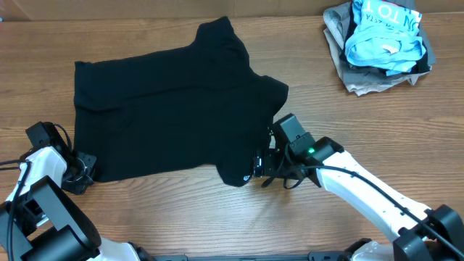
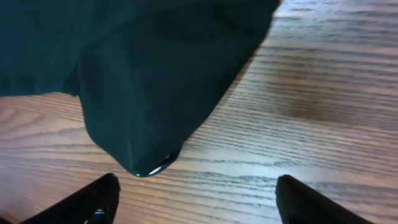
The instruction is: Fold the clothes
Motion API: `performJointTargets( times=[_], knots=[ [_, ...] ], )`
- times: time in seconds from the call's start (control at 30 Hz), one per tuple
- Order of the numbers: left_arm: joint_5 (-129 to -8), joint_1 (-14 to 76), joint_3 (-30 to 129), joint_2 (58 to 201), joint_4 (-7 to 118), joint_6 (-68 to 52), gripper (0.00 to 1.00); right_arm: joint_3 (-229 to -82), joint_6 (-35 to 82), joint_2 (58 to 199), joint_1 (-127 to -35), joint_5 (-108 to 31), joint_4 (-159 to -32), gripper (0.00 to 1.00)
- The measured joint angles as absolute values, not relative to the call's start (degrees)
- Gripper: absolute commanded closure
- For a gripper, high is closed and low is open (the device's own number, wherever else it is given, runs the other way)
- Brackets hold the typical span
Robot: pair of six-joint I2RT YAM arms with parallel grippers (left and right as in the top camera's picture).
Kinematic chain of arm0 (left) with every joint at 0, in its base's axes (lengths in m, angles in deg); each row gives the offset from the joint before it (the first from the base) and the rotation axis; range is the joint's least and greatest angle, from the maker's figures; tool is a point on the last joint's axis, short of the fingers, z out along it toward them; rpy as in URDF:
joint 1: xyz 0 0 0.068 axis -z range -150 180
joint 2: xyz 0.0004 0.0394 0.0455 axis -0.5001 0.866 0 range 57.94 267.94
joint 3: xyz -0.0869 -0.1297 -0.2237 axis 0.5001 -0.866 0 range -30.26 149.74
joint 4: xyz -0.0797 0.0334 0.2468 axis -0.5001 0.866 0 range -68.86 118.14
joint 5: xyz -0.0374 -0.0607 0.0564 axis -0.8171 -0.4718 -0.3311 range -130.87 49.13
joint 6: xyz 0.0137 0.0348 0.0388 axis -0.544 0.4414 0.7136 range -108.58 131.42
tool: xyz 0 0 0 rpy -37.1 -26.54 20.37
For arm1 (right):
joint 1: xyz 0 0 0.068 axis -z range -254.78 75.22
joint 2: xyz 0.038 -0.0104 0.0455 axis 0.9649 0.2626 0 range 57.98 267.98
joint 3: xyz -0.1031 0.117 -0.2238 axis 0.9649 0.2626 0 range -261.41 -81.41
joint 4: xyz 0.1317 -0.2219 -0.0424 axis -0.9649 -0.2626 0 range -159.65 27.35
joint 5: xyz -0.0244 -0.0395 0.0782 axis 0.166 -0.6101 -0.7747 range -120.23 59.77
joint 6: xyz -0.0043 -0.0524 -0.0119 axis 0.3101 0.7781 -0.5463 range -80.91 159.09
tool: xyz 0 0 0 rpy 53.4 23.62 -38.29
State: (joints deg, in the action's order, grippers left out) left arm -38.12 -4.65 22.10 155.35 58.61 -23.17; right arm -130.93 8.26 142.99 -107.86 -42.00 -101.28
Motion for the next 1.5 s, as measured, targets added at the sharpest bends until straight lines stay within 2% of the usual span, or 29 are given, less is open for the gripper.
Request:
performJointTargets(
  times=[0.4, 0.43, 0.5, 0.6, 0.8, 0.87, 0.9, 1.1, 1.37, 1.5],
  knots=[
    [-39.4, -4.7, 22.1, 155.3, 58.5, -23.2, 0.96, -130.4, 21.2, 147.4, -109.4, -43.3, -93.0, 0.18],
    [-39.4, -4.7, 22.1, 155.3, 58.5, -23.2, 0.96, -130.4, 21.8, 148.1, -109.4, -43.4, -92.6, 0.19],
    [-39.4, -4.7, 22.1, 155.3, 58.5, -23.2, 0.96, -130.4, 22.7, 149.5, -109.4, -43.5, -92.2, 0.29],
    [-39.6, -4.7, 22.1, 155.3, 58.5, -23.4, 0.96, -130.4, 24.1, 151.3, -109.4, -43.5, -91.7, 0.32],
    [-39.7, -4.7, 22.1, 155.3, 58.6, -23.9, 0.96, -130.4, 25.5, 152.5, -109.4, -43.6, -89.9, 0.58],
    [-39.8, -4.7, 22.1, 155.3, 58.6, -24.1, 0.96, -130.4, 25.4, 152.5, -109.4, -43.6, -89.3, 0.79],
    [-39.8, -4.7, 22.1, 155.3, 58.6, -24.2, 0.96, -130.4, 25.3, 152.5, -109.4, -43.5, -89.2, 0.96],
    [-39.9, -4.7, 22.1, 155.3, 59.4, -23.8, 0.96, -130.4, 22.1, 152.4, -108.7, -43.6, -92.6, 0.96],
    [-40.2, -4.7, 23.3, 154.4, 68.1, -20.5, 0.96, -136.5, 17.7, 147.4, -99.5, -44.0, -118.1, 0.96],
    [-40.2, -4.7, 23.6, 150.8, 70.4, -19.8, 0.96, -140.5, 17.2, 143.6, -98.4, -44.3, -124.4, 0.96]
  ],
)
